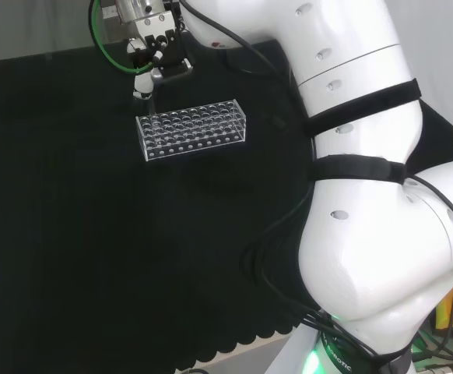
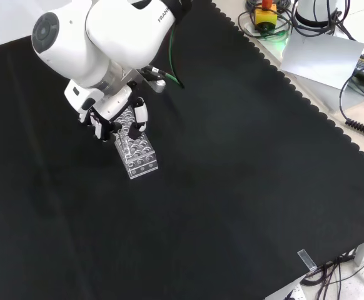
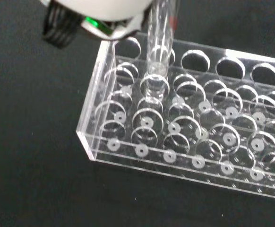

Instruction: Pick up the test tube.

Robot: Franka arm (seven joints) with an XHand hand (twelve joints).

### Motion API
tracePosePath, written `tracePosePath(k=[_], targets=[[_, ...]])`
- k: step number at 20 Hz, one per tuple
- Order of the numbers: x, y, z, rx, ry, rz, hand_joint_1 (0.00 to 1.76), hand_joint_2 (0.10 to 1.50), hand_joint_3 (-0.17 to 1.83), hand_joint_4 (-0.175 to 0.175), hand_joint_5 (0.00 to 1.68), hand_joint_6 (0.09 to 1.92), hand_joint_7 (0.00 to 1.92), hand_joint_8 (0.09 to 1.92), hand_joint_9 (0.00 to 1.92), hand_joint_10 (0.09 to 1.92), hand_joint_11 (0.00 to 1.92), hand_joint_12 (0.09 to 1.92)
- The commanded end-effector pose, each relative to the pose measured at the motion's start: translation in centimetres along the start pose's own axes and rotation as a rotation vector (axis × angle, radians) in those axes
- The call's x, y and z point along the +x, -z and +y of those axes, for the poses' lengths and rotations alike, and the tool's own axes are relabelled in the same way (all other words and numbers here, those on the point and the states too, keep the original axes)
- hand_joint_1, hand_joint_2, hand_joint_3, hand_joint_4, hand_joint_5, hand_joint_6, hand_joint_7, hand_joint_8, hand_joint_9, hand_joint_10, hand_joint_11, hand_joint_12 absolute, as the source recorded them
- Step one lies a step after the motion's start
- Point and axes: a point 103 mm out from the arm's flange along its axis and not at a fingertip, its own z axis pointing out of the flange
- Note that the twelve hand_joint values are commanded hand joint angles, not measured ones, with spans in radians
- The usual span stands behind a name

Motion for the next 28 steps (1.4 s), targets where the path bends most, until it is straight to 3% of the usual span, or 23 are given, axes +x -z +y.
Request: tracePosePath(k=[1,4,9,14,19,28], targets=[[0.3,-0.6,0.6,-0.011,-0.043,0.064,1.17,0.77,0.48,-0.150,1.06,0.75,1.32,0.66,1.16,0.58,0.58,1.35],[0.3,-0.9,0.9,0.011,-0.071,0.090,1.28,0.88,0.28,-0.172,1.16,0.69,1.25,0.67,1.31,0.52,0.72,1.27],[0.1,-1.2,1.0,-0.028,-0.061,0.118,1.29,0.90,0.22,-0.175,1.19,0.65,1.25,0.64,1.38,0.52,0.79,1.25],[0.0,-0.5,0.5,-0.117,-0.046,0.167,1.32,0.70,0.55,-0.175,1.30,0.54,1.35,0.54,1.53,0.55,1.09,1.02],[0.0,-0.2,0.3,-0.106,-0.032,0.187,1.33,0.58,0.75,-0.175,1.33,0.57,1.38,0.58,1.61,0.55,1.18,0.89],[-1.3,1.1,-0.9,-0.096,-0.047,0.356,1.33,0.53,0.82,-0.175,1.34,0.58,1.40,0.59,1.62,0.57,1.18,0.87]])
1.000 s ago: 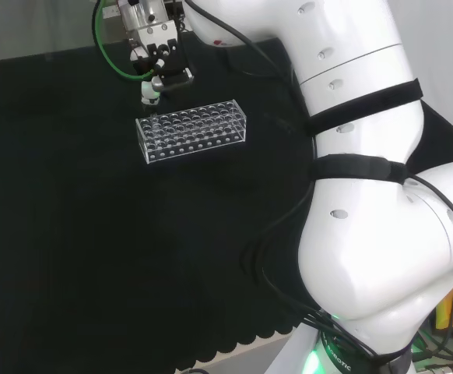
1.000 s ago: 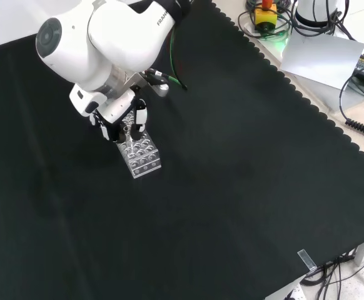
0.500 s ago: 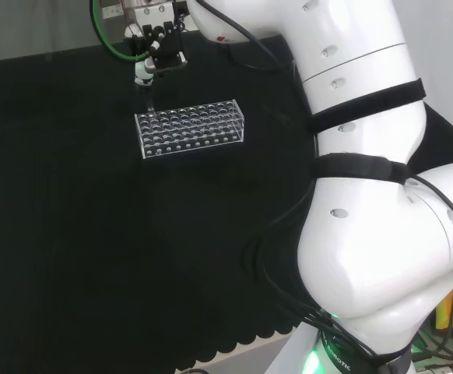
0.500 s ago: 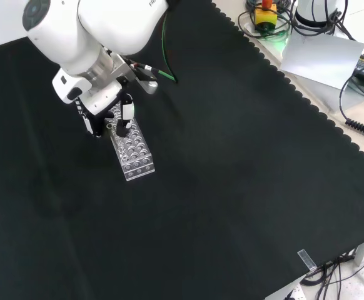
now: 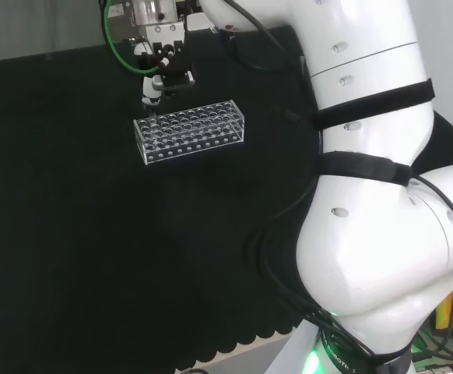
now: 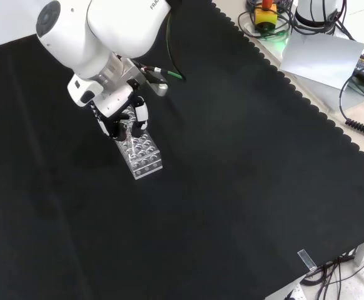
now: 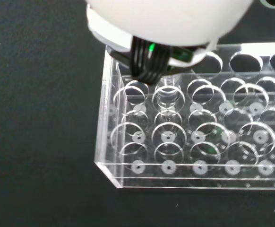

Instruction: Pick up the test tube.

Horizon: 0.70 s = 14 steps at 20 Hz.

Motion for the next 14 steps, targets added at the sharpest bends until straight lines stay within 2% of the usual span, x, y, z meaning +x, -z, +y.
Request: tracePosePath(k=[1,4,7,8,10,14], targets=[[-0.9,3.5,-0.8,-0.062,-0.003,0.181,1.33,0.60,0.72,-0.175,1.31,0.50,1.37,0.68,1.61,0.58,1.18,0.88],[-1.0,4.5,-1.4,-0.086,0.006,0.209,1.32,0.75,0.49,-0.175,1.27,0.33,1.31,0.81,1.59,0.62,1.16,0.88],[-1.3,5.7,-1.8,-0.102,0.009,0.237,1.32,0.78,0.44,-0.175,1.28,0.27,1.30,0.82,1.58,0.63,1.16,0.89],[-1.4,6.1,-2.0,-0.106,0.009,0.247,1.33,0.70,0.55,-0.175,1.33,0.33,1.35,0.69,1.59,0.63,1.16,0.88],[-1.6,6.9,-2.3,-0.114,0.010,0.261,1.33,0.57,0.74,-0.175,1.37,0.45,1.41,0.56,1.60,0.62,1.18,0.87],[-2.1,8.3,-3.0,-0.126,0.009,0.293,1.34,0.52,0.83,-0.175,1.38,0.51,1.43,0.52,1.61,0.62,1.19,0.87]])
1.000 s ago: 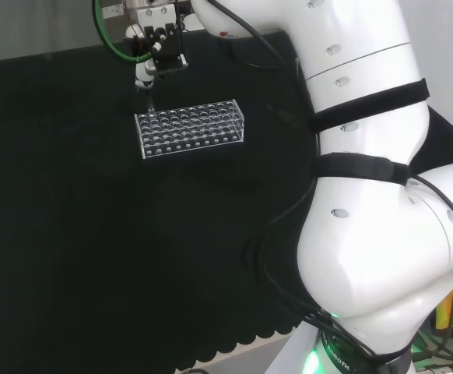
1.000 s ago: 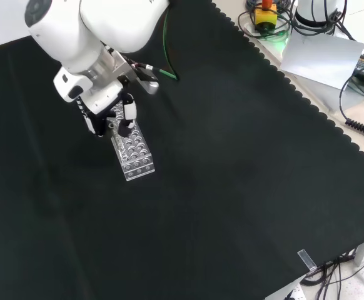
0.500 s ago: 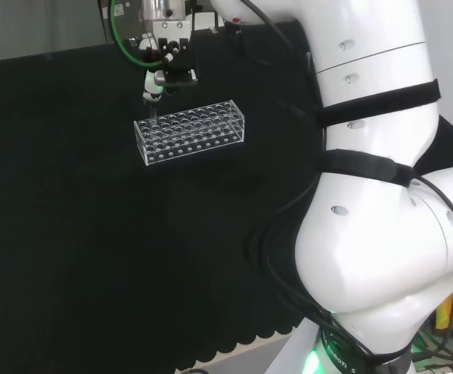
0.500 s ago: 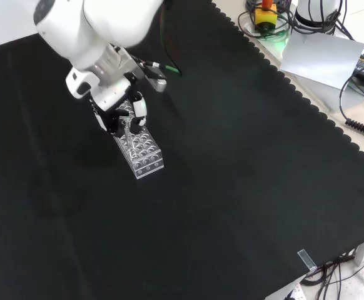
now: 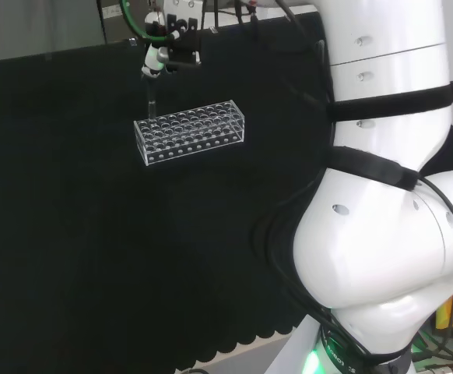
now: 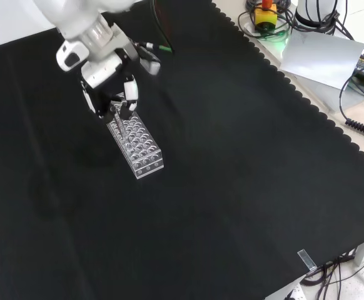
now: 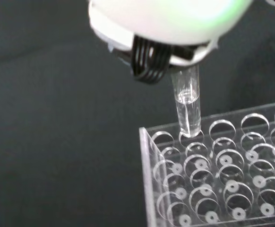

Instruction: Pick up the test tube.

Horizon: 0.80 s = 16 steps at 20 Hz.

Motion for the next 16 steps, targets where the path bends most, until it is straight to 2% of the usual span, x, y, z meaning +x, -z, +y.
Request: tracePosePath(k=[1,3,5,16], targets=[[-0.2,3.1,-1.0,-0.040,0.011,0.068,1.33,0.59,0.73,-0.175,1.34,0.45,1.39,0.63,1.60,0.62,1.18,0.87],[-0.2,3.9,-1.4,-0.051,0.011,0.087,1.33,0.72,0.54,-0.175,1.30,0.32,1.33,0.77,1.58,0.64,1.17,0.88],[-0.2,4.8,-1.7,-0.057,0.014,0.100,1.32,0.76,0.47,-0.175,1.30,0.27,1.31,0.81,1.58,0.65,1.16,0.88],[-1.0,8.5,-3.8,-0.110,0.024,0.118,1.32,0.78,0.44,-0.175,1.30,0.24,1.31,0.82,1.57,0.66,1.16,0.88]])
